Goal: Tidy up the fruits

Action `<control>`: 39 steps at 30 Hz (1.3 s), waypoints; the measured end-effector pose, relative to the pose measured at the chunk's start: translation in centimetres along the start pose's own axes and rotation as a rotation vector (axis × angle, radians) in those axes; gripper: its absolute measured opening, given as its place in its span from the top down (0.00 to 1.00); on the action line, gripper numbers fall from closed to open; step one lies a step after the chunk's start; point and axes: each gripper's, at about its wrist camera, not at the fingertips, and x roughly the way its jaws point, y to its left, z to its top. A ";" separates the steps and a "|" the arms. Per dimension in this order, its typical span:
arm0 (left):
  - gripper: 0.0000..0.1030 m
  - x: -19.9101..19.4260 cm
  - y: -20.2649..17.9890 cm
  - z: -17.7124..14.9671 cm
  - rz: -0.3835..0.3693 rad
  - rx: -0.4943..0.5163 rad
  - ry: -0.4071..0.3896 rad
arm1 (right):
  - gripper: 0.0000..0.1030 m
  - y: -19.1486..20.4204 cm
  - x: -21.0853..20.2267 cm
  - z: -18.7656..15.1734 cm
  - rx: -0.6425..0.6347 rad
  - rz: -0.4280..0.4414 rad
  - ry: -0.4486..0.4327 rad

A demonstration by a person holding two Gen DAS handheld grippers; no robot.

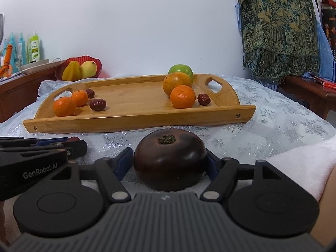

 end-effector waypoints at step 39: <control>0.82 2.7 6.4 8.1 0.106 -0.092 -0.100 | 0.34 -1.3 2.1 6.4 -0.063 0.084 -0.106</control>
